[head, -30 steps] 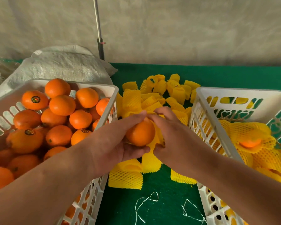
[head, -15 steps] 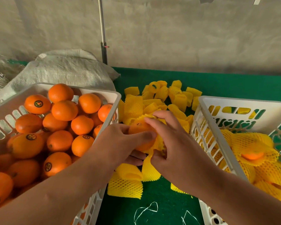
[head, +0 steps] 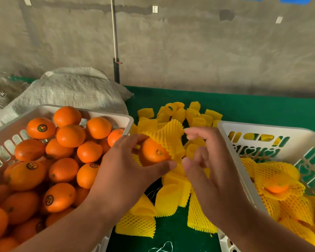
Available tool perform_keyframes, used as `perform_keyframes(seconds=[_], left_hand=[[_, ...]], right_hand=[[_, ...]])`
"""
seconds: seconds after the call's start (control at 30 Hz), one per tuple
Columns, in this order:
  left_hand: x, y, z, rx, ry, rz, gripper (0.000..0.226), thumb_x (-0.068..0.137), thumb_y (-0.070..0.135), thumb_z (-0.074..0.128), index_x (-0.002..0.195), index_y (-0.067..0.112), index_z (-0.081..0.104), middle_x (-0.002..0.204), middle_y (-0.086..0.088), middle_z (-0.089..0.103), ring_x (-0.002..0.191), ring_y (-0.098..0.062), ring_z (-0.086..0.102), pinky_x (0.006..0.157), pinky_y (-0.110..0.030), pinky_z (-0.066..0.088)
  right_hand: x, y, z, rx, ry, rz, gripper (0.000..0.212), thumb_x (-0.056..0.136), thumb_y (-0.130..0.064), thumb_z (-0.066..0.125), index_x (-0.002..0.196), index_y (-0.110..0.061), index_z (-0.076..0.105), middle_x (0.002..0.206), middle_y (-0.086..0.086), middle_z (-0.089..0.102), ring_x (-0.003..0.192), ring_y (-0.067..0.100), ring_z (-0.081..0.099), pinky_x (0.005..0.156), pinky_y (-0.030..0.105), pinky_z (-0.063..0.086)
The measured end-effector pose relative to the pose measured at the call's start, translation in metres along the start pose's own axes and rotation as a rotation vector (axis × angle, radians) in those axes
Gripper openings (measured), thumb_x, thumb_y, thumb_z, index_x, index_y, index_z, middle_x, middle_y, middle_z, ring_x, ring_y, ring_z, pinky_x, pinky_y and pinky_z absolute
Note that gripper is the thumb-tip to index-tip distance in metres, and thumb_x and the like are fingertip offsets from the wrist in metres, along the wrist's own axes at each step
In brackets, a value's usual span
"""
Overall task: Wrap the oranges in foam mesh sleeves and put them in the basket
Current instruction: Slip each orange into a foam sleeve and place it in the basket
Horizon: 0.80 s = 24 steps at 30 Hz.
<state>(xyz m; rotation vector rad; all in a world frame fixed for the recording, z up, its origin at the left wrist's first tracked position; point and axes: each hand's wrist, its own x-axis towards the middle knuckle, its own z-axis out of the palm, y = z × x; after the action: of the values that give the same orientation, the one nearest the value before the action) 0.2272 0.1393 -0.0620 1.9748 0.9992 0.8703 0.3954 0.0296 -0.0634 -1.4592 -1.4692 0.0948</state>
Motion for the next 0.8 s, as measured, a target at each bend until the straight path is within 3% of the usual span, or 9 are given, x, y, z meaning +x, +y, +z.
perform_keyframes(seconds=[0.1,0.2,0.27,0.37,0.5,0.63,0.73,0.8], left_hand=[[-0.005,0.005,-0.001,0.066,0.039,0.178,0.073,0.061,0.083,0.07,0.123,0.047,0.057,0.114,0.028,0.058,0.107,0.005,0.058,0.078,-0.019,0.054],[-0.006,0.006,0.002,0.107,0.005,0.272,0.069,0.067,0.068,0.076,0.127,0.038,0.059,0.118,0.027,0.054,0.106,-0.002,0.06,0.074,-0.028,0.061],[-0.006,0.006,0.003,0.112,-0.012,0.305,0.071,0.067,0.072,0.074,0.128,0.037,0.059,0.12,0.027,0.054,0.107,-0.003,0.06,0.073,-0.028,0.061],[-0.005,0.006,0.003,0.105,-0.001,0.314,0.074,0.062,0.08,0.075,0.122,0.04,0.059,0.119,0.027,0.053,0.108,-0.002,0.059,0.071,-0.028,0.061],[-0.004,0.005,0.004,0.122,0.001,0.306,0.072,0.059,0.082,0.069,0.119,0.045,0.055,0.117,0.029,0.051,0.107,-0.001,0.058,0.07,-0.027,0.062],[-0.005,0.006,0.005,0.1,-0.048,0.313,0.075,0.059,0.082,0.076,0.12,0.046,0.056,0.12,0.028,0.051,0.11,-0.003,0.058,0.069,-0.021,0.061],[-0.006,0.006,0.006,0.072,-0.097,0.307,0.076,0.056,0.08,0.08,0.121,0.049,0.055,0.124,0.028,0.051,0.112,-0.002,0.058,0.068,-0.017,0.06],[-0.006,0.006,0.006,0.049,-0.108,0.284,0.076,0.056,0.078,0.082,0.121,0.049,0.055,0.125,0.029,0.051,0.11,-0.001,0.059,0.068,-0.017,0.06]], right_hand=[[0.003,0.001,0.002,-0.011,0.005,0.202,0.091,0.073,-0.092,0.053,0.149,-0.047,0.033,0.138,-0.026,0.044,0.121,0.006,0.054,0.088,0.021,0.048],[0.004,0.002,0.007,0.039,-0.124,0.343,0.117,0.052,-0.101,0.06,0.152,-0.065,0.012,0.152,-0.036,0.03,0.137,0.0,0.041,0.104,0.04,0.051],[0.006,0.004,0.007,0.059,-0.106,0.362,0.122,0.047,-0.099,0.066,0.152,-0.065,0.012,0.153,-0.035,0.03,0.14,-0.002,0.038,0.106,0.041,0.05],[0.01,0.011,0.005,0.088,-0.032,0.36,0.122,0.046,-0.099,0.067,0.152,-0.061,0.019,0.151,-0.036,0.031,0.142,-0.003,0.035,0.102,0.033,0.048],[0.011,0.013,0.005,0.163,-0.104,0.419,0.118,0.041,-0.097,0.072,0.145,-0.071,0.022,0.145,-0.038,0.04,0.135,-0.001,0.043,0.09,0.021,0.044],[0.015,0.015,0.001,0.202,-0.087,0.424,0.105,0.048,-0.09,0.074,0.142,-0.063,0.037,0.141,-0.028,0.05,0.129,-0.001,0.051,0.097,0.027,0.052],[0.018,0.014,-0.003,0.244,-0.06,0.435,0.095,0.054,-0.084,0.072,0.141,-0.061,0.041,0.139,-0.032,0.05,0.123,-0.015,0.05,0.081,0.011,0.053],[0.018,0.013,-0.003,0.281,-0.06,0.439,0.092,0.056,-0.081,0.074,0.14,-0.062,0.042,0.141,-0.032,0.051,0.125,-0.014,0.051,0.088,0.016,0.054]])
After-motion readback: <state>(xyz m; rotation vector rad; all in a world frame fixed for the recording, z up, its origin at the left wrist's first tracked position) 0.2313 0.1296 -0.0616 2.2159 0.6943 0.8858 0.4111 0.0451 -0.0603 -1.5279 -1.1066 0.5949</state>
